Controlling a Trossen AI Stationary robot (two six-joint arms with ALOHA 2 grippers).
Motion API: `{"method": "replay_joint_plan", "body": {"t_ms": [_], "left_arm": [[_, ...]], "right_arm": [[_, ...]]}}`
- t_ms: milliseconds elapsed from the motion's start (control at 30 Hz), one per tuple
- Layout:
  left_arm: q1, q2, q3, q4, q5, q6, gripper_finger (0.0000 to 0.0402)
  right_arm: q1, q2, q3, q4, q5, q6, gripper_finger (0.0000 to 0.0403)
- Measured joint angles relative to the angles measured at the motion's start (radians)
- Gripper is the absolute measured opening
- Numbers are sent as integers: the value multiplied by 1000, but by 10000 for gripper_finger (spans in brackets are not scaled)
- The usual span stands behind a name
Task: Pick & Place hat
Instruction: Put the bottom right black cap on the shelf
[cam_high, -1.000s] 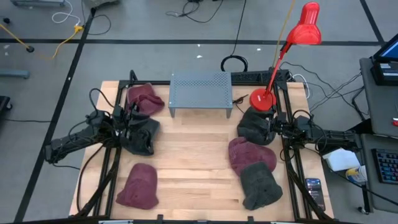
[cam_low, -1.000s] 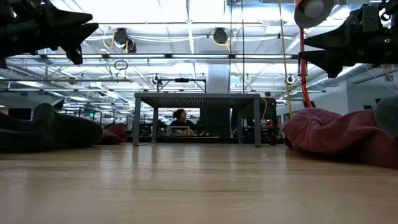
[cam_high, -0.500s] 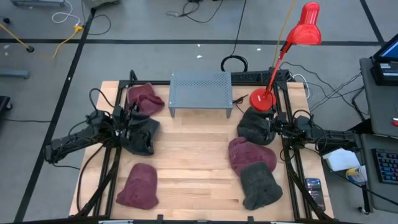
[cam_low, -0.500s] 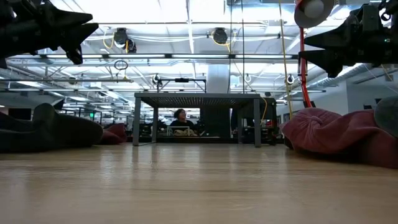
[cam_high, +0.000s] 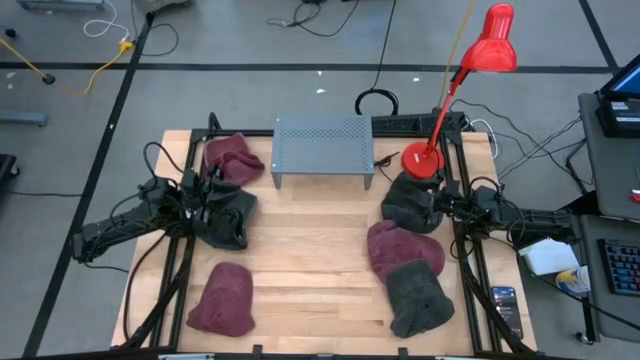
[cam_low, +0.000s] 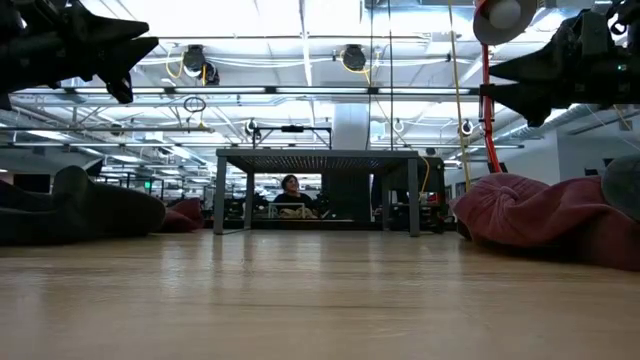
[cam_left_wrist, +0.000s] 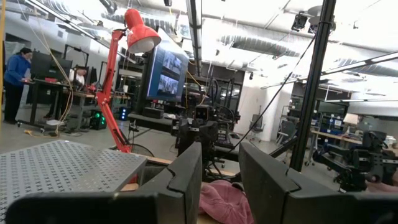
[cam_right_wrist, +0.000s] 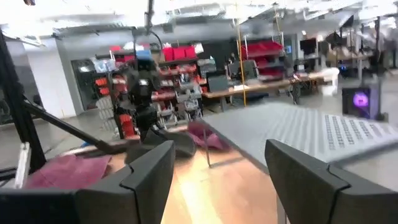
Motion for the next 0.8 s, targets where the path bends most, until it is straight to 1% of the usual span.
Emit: {"method": "replay_joint_plan", "body": {"t_ms": [100, 200, 367, 533, 733, 800], "left_arm": [[0, 0, 0, 0, 0, 0, 113], [0, 0, 0, 0, 0, 0, 113], [0, 0, 0, 1, 0, 0, 113], [0, 0, 0, 1, 0, 0, 113], [0, 0, 0, 1, 0, 0, 113], [0, 0, 0, 1, 0, 0, 113]], "right_arm": [[0, 49, 79, -92, 76, 31, 247], [0, 120, 185, -150, 110, 36, 247], [0, 288, 373, -285, 111, 31, 247], [0, 476, 590, -478, 109, 39, 247], [0, 674, 849, -743, 102, 110, 247], [0, 733, 929, -833, 82, 148, 247]]}}
